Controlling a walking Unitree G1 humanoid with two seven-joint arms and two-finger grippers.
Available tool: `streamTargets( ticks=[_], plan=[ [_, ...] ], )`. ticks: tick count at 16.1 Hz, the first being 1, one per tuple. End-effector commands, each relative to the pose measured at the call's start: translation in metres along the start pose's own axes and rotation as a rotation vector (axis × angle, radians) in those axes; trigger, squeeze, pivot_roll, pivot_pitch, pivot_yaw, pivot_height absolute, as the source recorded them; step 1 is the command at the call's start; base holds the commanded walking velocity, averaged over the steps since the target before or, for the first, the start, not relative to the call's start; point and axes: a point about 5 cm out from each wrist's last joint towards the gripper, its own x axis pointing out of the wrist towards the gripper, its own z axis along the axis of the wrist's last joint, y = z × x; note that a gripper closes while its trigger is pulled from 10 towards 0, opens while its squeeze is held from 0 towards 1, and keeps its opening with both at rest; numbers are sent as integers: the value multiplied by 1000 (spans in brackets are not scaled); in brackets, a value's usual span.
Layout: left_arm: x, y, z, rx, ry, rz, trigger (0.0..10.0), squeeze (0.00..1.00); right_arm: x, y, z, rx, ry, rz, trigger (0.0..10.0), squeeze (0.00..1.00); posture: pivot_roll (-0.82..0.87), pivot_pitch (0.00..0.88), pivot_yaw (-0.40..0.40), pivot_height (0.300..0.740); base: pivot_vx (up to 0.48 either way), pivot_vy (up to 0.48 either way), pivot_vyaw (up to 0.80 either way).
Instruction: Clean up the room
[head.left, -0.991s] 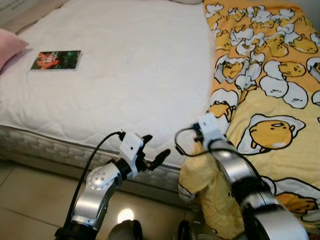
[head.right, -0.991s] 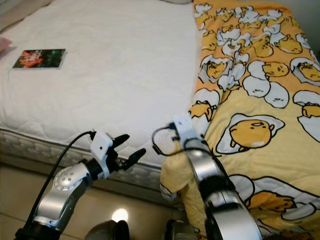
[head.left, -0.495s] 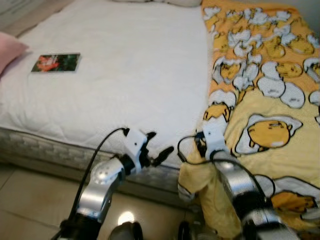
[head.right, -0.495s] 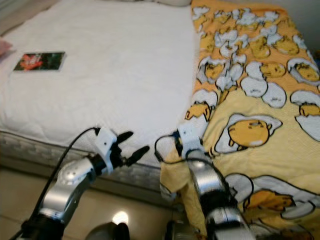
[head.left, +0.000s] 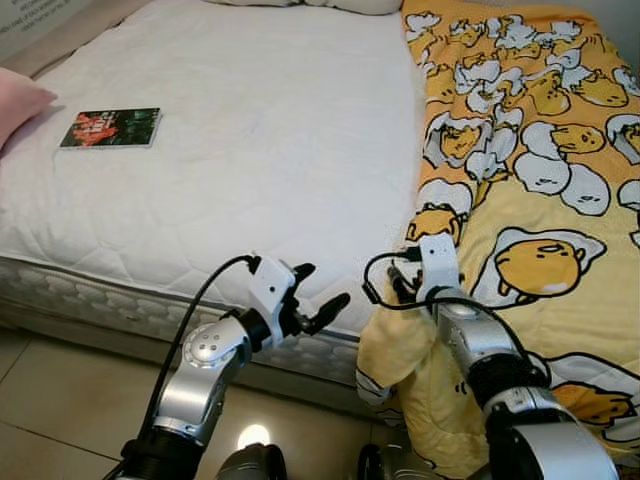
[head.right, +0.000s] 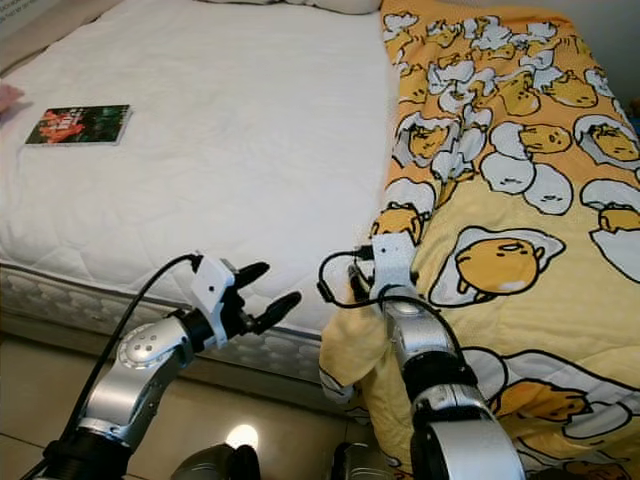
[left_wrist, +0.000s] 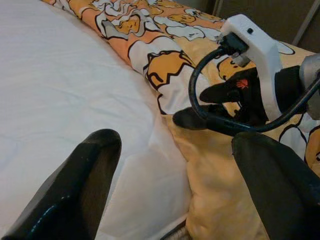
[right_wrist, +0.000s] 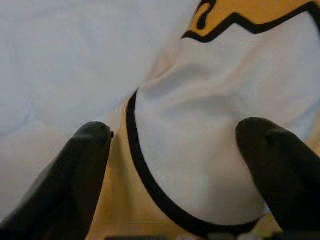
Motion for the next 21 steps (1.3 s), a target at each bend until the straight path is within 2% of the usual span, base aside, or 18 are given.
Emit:
streamTargets(
  ticks=[1,7,9,10,11,12,13,14,16,17,18,21],
  plan=[
    [-4,-1,-2,6,3,2,10000,0,2,3,4,21,5,22,10000,1000,2,94,-1,740,0,0,0],
    [-7,-2,-3,5,7,9,10000,0,5,2,9,12,18,32,10000,1000,11,99,-7,740,0,0,0],
    [-8,-3,-4,4,11,6,10000,0,6,6,-4,60,104,84,10000,1000,21,101,-5,740,0,0,0],
    [-8,-3,-4,5,13,4,10000,0,6,9,-8,45,133,104,10000,969,24,100,-4,740,0,0,0],
    [-9,-3,-4,6,15,3,10000,0,6,9,-10,24,144,104,10000,0,29,99,-3,740,0,0,0],
    [-10,-3,-4,10,17,1,10000,0,6,7,-12,-22,149,61,10000,0,38,97,-6,740,0,0,0],
    [-10,-3,-3,12,17,3,10000,0,6,8,-11,-52,144,60,10000,0,46,95,-7,740,0,0,0],
    [-12,-2,-3,14,18,9,10000,0,7,11,-10,-125,132,74,10000,0,56,91,-10,740,0,0,0],
    [-14,-2,-3,14,21,15,10000,0,6,9,-19,-239,167,40,10000,0,69,91,-15,740,0,0,0],
    [-16,-2,-4,15,22,19,10000,0,4,4,-29,-290,217,4,10000,0,75,89,-19,740,0,0,0],
    [-17,-2,-4,16,23,24,10000,0,2,0,-36,-322,244,-13,10000,0,79,87,-24,740,0,0,0],
    [-17,-1,-4,11,23,35,10000,0,-2,-10,-52,-333,289,-25,10000,0,73,87,-31,740,0,0,0]
  ],
)
